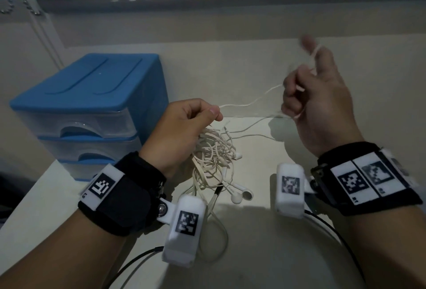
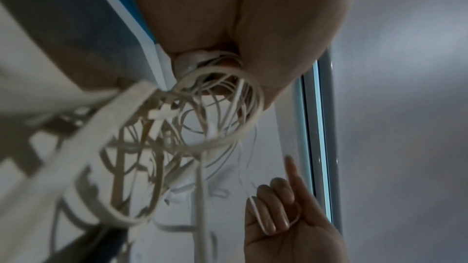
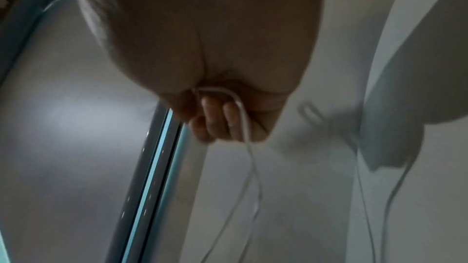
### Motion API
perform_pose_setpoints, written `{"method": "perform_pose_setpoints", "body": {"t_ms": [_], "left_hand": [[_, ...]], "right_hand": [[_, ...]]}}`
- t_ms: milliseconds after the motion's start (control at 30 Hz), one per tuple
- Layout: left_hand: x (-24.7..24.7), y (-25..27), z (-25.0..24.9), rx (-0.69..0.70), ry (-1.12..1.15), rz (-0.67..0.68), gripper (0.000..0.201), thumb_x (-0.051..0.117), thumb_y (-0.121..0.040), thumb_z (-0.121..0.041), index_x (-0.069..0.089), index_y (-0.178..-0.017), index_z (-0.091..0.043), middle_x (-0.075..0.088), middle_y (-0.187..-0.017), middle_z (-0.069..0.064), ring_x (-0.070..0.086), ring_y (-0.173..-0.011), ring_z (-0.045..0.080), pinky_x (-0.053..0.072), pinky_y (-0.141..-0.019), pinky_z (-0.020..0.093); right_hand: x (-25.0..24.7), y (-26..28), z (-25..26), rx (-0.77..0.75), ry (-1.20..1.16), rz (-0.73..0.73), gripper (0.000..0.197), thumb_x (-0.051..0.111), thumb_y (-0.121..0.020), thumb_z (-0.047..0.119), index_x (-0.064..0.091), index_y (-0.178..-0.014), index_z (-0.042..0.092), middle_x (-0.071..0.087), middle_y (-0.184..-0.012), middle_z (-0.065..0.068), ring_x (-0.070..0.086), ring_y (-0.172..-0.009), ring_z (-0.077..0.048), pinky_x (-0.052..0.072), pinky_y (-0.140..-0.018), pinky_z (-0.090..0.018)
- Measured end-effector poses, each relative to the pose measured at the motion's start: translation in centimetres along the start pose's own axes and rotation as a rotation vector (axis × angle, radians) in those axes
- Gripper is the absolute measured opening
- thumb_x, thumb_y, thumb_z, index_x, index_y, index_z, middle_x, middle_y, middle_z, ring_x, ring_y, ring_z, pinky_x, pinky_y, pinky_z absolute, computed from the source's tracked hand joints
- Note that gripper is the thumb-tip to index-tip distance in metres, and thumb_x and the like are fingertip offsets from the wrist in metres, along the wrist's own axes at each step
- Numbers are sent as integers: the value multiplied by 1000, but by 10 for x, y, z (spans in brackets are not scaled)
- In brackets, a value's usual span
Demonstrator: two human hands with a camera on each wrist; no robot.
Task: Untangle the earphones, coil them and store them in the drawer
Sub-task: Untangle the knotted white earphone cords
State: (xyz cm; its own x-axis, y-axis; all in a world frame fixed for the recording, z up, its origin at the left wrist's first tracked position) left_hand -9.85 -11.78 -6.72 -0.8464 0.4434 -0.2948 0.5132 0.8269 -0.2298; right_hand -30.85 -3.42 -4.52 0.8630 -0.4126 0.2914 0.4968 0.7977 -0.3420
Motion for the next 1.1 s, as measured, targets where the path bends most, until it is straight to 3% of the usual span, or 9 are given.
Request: {"method": "perform_pose_setpoints", "body": {"t_ms": [100,200,267,467,600,733,833,900,1100], "left_hand": [[0,1,0,-18,7,-6,23,62,-99,-24,75,-87,-10,59,-69,-11,54,-61,-9,43,-69,21],[1,0,-1,-15,33,16,23,63,-99,-27,75,-86,-13,61,-73,5,57,-69,13,46,-71,33],[3,1,-2,-4,49,37,22,63,-99,-27,75,-86,-14,62,-76,8,56,-72,21,47,-74,39],[7,3,-14,63,15,64,21,60,-100,-22,74,-87,-14,62,-63,-17,53,-60,-2,43,-65,16],[7,3,-10,56,23,70,21,62,-100,-24,75,-86,-16,59,-72,9,46,-64,20,39,-62,26],[8,2,-6,18,38,69,20,63,-99,-25,77,-85,-20,64,-76,1,52,-71,15,45,-71,29],[8,2,-7,28,38,78,19,64,-98,-24,77,-86,-19,62,-76,16,52,-71,13,45,-69,21],[9,2,-6,21,63,93,16,66,-97,-22,78,-87,-17,58,-82,33,50,-72,20,46,-69,26],[9,0,-4,16,118,90,8,70,-94,-18,78,-94,-15,69,-84,20,59,-75,23,49,-73,37]], "right_hand": [[27,11,-17,101,238,225,22,52,-104,20,70,-116,13,38,-58,1,20,-51,-17,16,-50,-28],[53,28,-26,102,517,461,15,70,-94,22,75,-108,20,42,-55,6,30,-49,-16,26,-48,-25],[60,31,-29,91,604,530,19,77,-88,25,76,-107,26,44,-60,-3,37,-49,-12,32,-52,-26],[59,33,-37,147,681,547,8,74,-91,22,76,-90,13,42,-58,-8,36,-49,-20,33,-50,-28],[43,19,-24,76,528,306,14,70,-92,10,69,-79,7,42,-52,6,33,-43,-5,29,-46,-15],[21,9,-18,68,395,82,16,69,-89,6,70,-75,12,50,-53,13,41,-50,-1,32,-51,-12],[21,8,-21,102,379,55,21,67,-89,7,68,-70,17,59,-68,8,47,-61,1,35,-57,-14],[19,8,-26,155,366,54,24,66,-88,10,68,-66,20,59,-73,8,49,-71,-4,35,-64,-21],[33,15,-33,289,193,216,20,62,-93,11,65,-74,17,65,-79,0,50,-70,-11,30,-61,-28]]}}
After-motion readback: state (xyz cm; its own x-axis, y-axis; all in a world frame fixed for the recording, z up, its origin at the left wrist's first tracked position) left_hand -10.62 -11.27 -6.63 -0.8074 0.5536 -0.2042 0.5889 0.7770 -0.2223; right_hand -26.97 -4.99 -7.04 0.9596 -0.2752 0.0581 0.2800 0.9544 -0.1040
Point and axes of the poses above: each hand's wrist, its own y-axis away from the middle knuckle, its own x-axis out of the palm, z = x × y, the point moved 9 cm from there along -y, towards the middle knuckle
